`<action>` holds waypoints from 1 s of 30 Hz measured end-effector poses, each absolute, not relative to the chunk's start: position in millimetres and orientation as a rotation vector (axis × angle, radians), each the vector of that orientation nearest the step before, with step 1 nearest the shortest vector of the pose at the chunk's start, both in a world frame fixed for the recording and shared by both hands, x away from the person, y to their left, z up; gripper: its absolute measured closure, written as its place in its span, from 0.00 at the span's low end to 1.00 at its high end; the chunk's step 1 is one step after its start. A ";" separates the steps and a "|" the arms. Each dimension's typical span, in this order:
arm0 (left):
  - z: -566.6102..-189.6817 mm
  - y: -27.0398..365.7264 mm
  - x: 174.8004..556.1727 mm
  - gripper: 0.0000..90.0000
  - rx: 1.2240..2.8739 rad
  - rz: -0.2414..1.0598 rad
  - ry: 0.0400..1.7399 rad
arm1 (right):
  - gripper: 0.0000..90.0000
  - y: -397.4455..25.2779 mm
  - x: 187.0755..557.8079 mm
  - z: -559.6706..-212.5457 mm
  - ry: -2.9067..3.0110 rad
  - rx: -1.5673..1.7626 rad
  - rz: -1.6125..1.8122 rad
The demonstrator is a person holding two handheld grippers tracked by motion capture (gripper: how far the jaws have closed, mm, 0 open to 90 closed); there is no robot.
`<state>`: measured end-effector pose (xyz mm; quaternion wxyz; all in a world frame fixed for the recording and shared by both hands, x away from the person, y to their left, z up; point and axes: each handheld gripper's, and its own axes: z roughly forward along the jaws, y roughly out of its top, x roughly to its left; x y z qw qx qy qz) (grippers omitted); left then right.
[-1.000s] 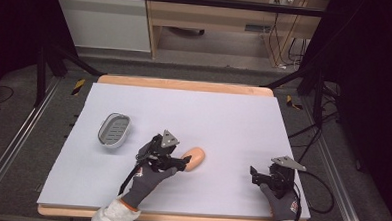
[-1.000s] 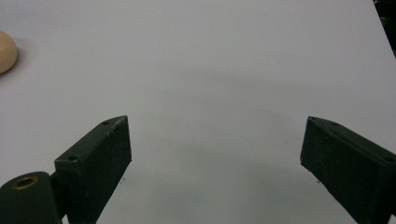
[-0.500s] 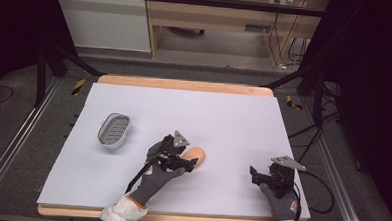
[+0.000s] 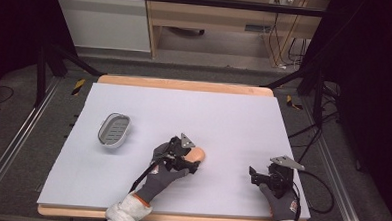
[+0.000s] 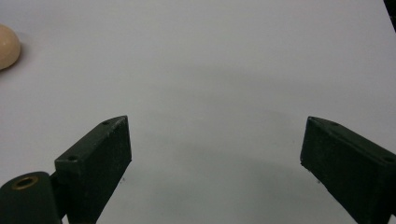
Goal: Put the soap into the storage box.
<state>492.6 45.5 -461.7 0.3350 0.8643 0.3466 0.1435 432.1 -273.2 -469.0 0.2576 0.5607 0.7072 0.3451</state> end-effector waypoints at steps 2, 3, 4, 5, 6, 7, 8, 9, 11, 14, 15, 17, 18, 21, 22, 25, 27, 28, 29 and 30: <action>-463.6 43.4 494.0 0.27 2.265 0.373 0.908 | 0.10 -272.9 432.1 -469.1 1.919 1.523 0.939; -464.8 42.4 494.3 0.27 2.265 0.375 0.914 | 0.10 -273.0 432.4 -469.3 1.922 1.518 0.934; -465.4 41.5 494.6 0.28 2.272 0.376 0.913 | 0.10 -272.9 432.4 -469.4 1.924 1.517 0.934; -466.2 40.5 494.8 0.28 2.277 0.375 0.912 | 0.10 -272.7 432.5 -469.4 1.924 1.517 0.934; -467.2 39.3 494.8 0.28 2.277 0.379 0.914 | 0.10 -272.8 432.5 -469.5 1.925 1.517 0.933; -467.9 38.2 494.9 0.28 2.282 0.379 0.915 | 0.10 -272.8 432.6 -469.5 1.927 1.515 0.934; -468.8 37.4 495.3 0.29 2.287 0.380 0.912 | 0.10 -272.8 432.6 -469.5 1.927 1.517 0.936; -469.6 36.5 495.6 0.30 2.291 0.381 0.911 | 0.10 -272.7 432.6 -469.6 1.928 1.518 0.935; -471.2 34.9 496.2 0.30 2.297 0.382 0.913 | 0.10 -272.7 432.7 -469.6 1.929 1.519 0.936; -473.0 33.3 496.6 0.31 2.310 0.384 0.911 | 0.10 -272.6 432.7 -469.7 1.930 1.521 0.936; -472.6 33.4 496.8 0.32 2.311 0.378 0.912 | 0.10 -272.6 432.7 -469.7 1.929 1.521 0.937; -472.3 33.7 497.6 0.33 2.314 0.370 0.913 | 0.10 -272.6 432.8 -469.8 1.929 1.521 0.936; -472.3 33.8 497.9 0.33 2.316 0.367 0.915 | 0.10 -272.6 432.8 -469.8 1.930 1.521 0.936; -472.2 34.3 498.7 0.34 2.316 0.360 0.918 | 0.10 -272.6 432.8 -469.7 1.930 1.522 0.936; -472.3 34.1 498.8 0.34 2.314 0.357 0.920 | 0.10 -272.6 432.8 -469.7 1.930 1.521 0.936; -471.9 33.8 499.5 0.35 2.319 0.356 0.919 | 0.10 -272.8 433.0 -469.9 1.929 1.520 0.933; -471.6 33.5 499.8 0.35 2.321 0.355 0.921 | 0.10 -272.6 433.0 -469.9 1.932 1.523 0.934; -471.4 33.3 499.9 0.35 2.323 0.354 0.921 | 0.10 -272.7 433.0 -469.9 1.933 1.521 0.933; -471.2 33.2 500.0 0.35 2.326 0.351 0.921 | 0.10 -272.7 433.1 -470.0 1.934 1.520 0.932; -471.3 33.2 500.2 0.35 2.324 0.353 0.922 | 0.10 -272.6 433.2 -470.2 1.935 1.519 0.929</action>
